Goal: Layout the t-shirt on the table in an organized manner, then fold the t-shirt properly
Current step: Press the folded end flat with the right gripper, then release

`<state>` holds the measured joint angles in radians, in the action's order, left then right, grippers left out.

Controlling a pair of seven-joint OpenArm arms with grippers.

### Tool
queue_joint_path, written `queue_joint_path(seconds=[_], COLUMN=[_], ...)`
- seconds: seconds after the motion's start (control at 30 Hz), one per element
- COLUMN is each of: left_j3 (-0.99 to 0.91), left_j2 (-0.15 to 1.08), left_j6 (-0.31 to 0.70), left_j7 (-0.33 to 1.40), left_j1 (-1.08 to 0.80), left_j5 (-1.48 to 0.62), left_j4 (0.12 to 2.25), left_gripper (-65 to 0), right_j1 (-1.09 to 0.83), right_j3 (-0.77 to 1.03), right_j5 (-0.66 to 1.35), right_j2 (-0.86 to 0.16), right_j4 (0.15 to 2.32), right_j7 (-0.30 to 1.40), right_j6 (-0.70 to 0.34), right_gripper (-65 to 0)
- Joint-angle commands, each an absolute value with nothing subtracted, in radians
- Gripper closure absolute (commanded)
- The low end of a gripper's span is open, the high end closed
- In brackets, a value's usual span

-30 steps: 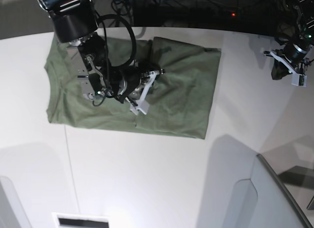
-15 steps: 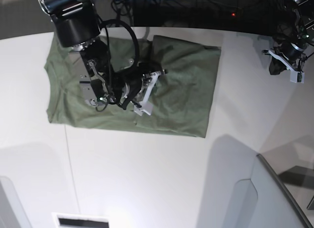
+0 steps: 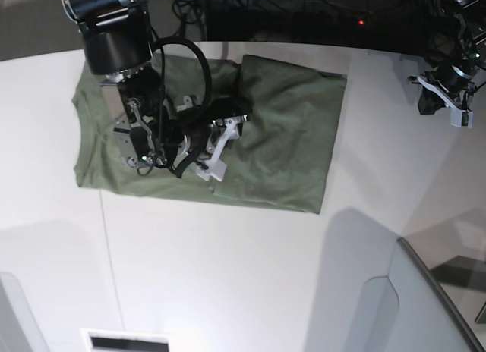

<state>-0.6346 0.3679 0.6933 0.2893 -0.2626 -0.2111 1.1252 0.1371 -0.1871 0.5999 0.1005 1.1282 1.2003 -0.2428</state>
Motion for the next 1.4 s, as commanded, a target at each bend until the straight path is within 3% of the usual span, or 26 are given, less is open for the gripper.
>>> queue_joint_path(seconds=[0.0, 0.37, 0.77, 0.97, 1.13, 1.37], left_j3=[-0.645, -0.641, -0.641, -0.639, -0.639, -0.639], left_j2=[0.392, 0.392, 0.392, 0.392, 0.392, 0.392], left_j6=[0.698, 0.698, 0.698, 0.698, 0.698, 0.698], left_j7=[0.265, 0.265, 0.265, 0.265, 0.265, 0.266], left_j1=[-0.259, -0.257, -0.257, -0.257, -0.257, -0.257], left_j5=[-0.226, -0.226, -0.226, -0.226, -0.226, -0.226], left_j4=[1.136, 1.136, 1.136, 1.135, 1.135, 1.135], left_gripper=[0.0, 0.0, 0.0, 0.0, 0.0, 0.0], right_j1=[0.156, 0.159, 0.180, 0.213, 0.234, 0.239], right_j3=[-0.185, -0.176, -0.174, -0.179, -0.177, -0.176], right_j5=[0.621, 0.621, 0.625, 0.722, 0.727, 0.727], right_j2=[0.108, 0.111, 0.122, 0.120, 0.122, 0.105], right_j4=[1.147, 1.142, 1.147, 1.142, 1.141, 1.007], right_j7=[1.204, 1.221, 1.279, 1.279, 1.280, 1.257], right_j6=[-0.246, -0.246, -0.246, -0.245, -0.147, -0.145], right_gripper=[-25.2, 0.0, 0.0, 0.0, 0.0, 0.0])
